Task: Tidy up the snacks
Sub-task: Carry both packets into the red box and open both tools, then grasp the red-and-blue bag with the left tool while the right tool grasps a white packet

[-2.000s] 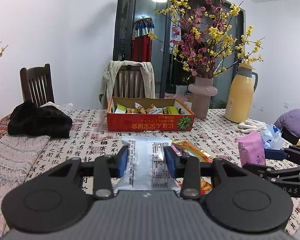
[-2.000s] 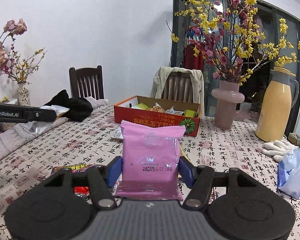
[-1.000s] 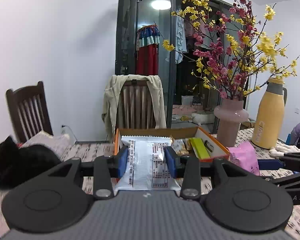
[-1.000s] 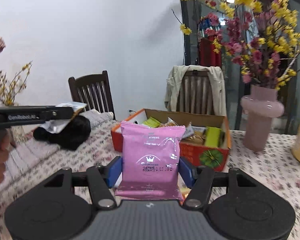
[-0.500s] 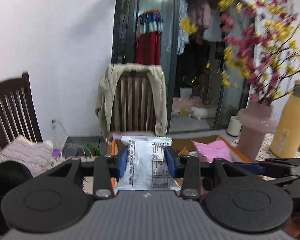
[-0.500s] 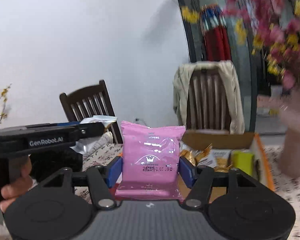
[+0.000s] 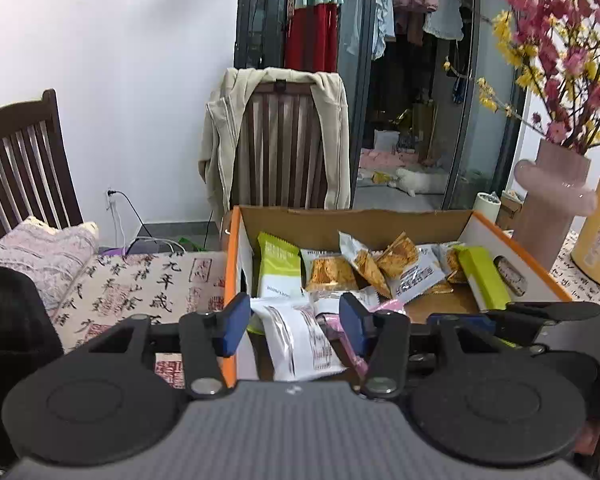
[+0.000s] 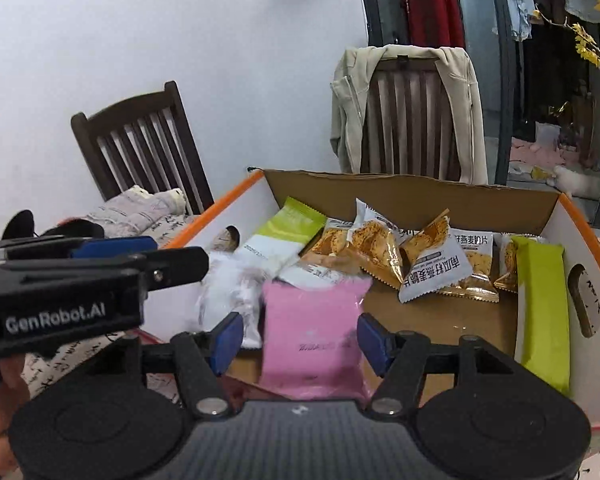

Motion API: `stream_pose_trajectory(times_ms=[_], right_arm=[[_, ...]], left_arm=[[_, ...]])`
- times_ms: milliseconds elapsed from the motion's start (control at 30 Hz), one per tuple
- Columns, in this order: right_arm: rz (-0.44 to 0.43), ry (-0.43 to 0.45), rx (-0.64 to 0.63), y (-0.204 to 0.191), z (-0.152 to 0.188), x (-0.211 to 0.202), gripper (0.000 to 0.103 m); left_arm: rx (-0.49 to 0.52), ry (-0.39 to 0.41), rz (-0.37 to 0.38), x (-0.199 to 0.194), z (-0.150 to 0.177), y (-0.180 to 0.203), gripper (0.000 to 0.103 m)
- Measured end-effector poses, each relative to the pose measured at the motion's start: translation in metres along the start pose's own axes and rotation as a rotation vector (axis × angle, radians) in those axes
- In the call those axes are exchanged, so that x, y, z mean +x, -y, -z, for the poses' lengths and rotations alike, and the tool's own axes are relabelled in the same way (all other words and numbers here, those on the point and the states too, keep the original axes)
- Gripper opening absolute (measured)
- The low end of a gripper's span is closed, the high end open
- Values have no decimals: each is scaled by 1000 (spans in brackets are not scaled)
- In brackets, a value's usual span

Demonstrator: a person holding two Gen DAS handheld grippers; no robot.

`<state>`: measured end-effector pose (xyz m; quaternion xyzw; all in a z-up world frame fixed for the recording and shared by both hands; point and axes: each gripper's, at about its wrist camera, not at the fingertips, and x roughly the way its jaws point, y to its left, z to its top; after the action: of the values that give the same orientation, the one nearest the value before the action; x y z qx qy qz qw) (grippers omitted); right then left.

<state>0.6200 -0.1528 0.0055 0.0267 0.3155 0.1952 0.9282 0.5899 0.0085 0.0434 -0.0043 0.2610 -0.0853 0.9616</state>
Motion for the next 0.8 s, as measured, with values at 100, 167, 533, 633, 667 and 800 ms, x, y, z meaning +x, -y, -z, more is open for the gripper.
stream_pose_trajectory(times_ms=[100, 167, 533, 633, 667, 800], right_arm=[[14, 39, -19, -2, -2, -27, 65], [17, 53, -33, -2, -4, -46, 67], [27, 151, -158, -18, 32, -197, 85], [45, 182, -194, -25, 52, -237, 89], [49, 189, -198, -27, 59, -250, 91], [49, 207, -199, -34, 91, -293, 94]], left_arm=[[16, 19, 0, -24, -3, 3, 58], [31, 30, 3, -41, -1, 6, 62], [95, 110, 59, -187, 43, 33, 89], [81, 138, 69, -229, 58, 37, 95], [79, 147, 71, -241, 64, 38, 97], [93, 165, 51, -285, 92, 48, 100]])
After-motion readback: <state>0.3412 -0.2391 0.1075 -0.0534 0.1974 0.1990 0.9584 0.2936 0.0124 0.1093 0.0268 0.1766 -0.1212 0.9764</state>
